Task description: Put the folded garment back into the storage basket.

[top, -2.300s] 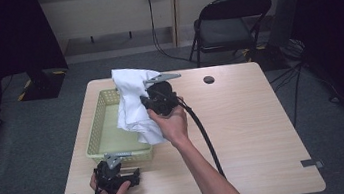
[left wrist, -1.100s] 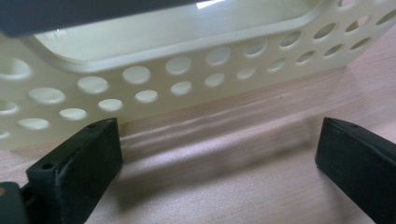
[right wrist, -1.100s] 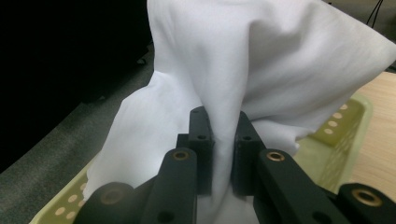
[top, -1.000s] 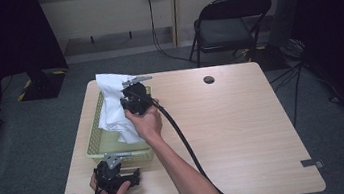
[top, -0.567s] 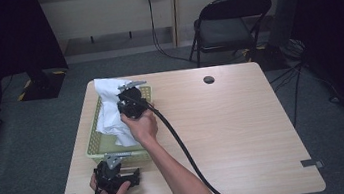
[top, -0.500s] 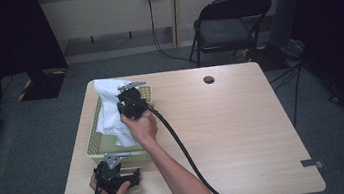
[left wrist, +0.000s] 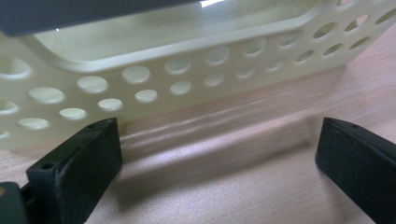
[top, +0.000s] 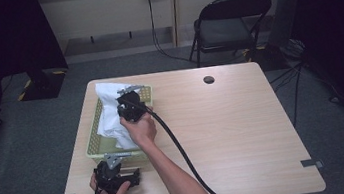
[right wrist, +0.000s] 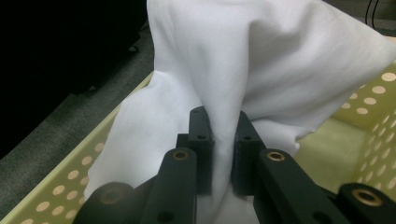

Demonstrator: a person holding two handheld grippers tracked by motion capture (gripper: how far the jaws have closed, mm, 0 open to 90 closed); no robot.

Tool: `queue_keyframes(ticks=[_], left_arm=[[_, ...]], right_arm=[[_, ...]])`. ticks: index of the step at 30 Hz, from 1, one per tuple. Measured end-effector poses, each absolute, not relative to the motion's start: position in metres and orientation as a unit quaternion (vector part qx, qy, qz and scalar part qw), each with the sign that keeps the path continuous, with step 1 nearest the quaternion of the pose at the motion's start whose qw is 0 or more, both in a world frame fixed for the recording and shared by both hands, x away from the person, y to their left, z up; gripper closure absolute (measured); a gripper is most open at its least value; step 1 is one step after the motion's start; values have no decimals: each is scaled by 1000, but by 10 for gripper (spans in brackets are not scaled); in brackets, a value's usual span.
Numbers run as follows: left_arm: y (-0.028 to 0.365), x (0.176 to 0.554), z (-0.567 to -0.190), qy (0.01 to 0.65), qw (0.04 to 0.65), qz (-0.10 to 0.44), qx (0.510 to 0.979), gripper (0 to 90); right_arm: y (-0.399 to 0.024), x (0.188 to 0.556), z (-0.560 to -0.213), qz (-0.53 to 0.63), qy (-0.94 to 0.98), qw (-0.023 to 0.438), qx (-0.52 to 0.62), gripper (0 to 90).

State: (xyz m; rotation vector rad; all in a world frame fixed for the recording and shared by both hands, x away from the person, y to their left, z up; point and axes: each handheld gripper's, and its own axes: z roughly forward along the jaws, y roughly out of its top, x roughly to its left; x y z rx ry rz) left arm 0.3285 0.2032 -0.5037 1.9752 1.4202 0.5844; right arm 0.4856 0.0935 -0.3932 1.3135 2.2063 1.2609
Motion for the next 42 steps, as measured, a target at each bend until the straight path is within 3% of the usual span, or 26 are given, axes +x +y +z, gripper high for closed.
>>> queue_keyframes(ticks=[42], left_arm=[[203,328,-504,539,314,222,749,0]], right_arm=[[104,497,-424,373,788,129,473,812]])
